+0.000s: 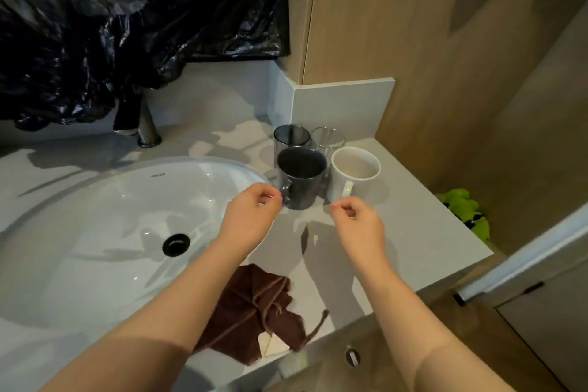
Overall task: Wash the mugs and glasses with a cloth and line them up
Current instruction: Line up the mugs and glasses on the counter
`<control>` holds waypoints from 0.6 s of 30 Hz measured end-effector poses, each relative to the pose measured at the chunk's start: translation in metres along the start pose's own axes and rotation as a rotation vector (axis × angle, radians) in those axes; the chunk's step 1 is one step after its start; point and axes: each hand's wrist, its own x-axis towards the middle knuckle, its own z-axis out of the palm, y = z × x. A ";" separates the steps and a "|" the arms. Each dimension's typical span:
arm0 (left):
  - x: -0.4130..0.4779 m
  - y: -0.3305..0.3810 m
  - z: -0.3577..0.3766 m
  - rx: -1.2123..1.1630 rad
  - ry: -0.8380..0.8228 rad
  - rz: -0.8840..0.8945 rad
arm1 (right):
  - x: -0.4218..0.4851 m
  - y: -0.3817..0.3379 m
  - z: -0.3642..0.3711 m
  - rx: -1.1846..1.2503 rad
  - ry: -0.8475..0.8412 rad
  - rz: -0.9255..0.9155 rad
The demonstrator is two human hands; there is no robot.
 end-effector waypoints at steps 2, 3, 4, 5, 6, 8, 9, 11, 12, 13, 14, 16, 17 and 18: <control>0.011 0.004 0.011 -0.057 0.055 -0.072 | 0.015 0.003 -0.003 0.062 0.027 0.089; 0.016 0.004 0.015 -0.076 0.065 -0.101 | 0.021 0.006 -0.003 0.091 0.040 0.121; 0.019 0.005 0.019 -0.088 0.053 -0.127 | 0.028 0.007 -0.001 0.119 0.054 0.151; 0.022 0.006 0.022 -0.092 0.023 -0.153 | 0.034 0.008 0.001 0.150 0.067 0.178; 0.024 0.007 0.025 -0.092 -0.012 -0.180 | 0.039 0.008 0.004 0.190 0.070 0.207; 0.029 0.006 0.029 -0.123 -0.061 -0.223 | 0.046 0.008 0.011 0.286 0.052 0.265; 0.030 0.007 0.031 -0.158 -0.072 -0.236 | 0.048 0.009 0.014 0.318 0.033 0.289; 0.030 0.008 0.033 -0.224 -0.084 -0.246 | 0.052 0.011 0.017 0.334 -0.025 0.317; 0.031 0.009 0.034 -0.237 -0.085 -0.246 | 0.052 0.011 0.017 0.352 -0.057 0.321; 0.031 0.010 0.034 -0.232 -0.086 -0.244 | 0.053 0.010 0.016 0.386 -0.085 0.323; 0.030 0.011 0.034 -0.220 -0.088 -0.243 | 0.053 0.009 0.015 0.424 -0.103 0.323; 0.031 0.011 0.034 -0.234 -0.109 -0.263 | 0.052 0.009 0.013 0.471 -0.094 0.326; 0.031 0.012 0.034 -0.262 -0.131 -0.283 | 0.052 0.009 0.012 0.470 -0.070 0.328; 0.031 0.011 0.035 -0.285 -0.154 -0.296 | 0.052 0.011 0.012 0.450 -0.039 0.327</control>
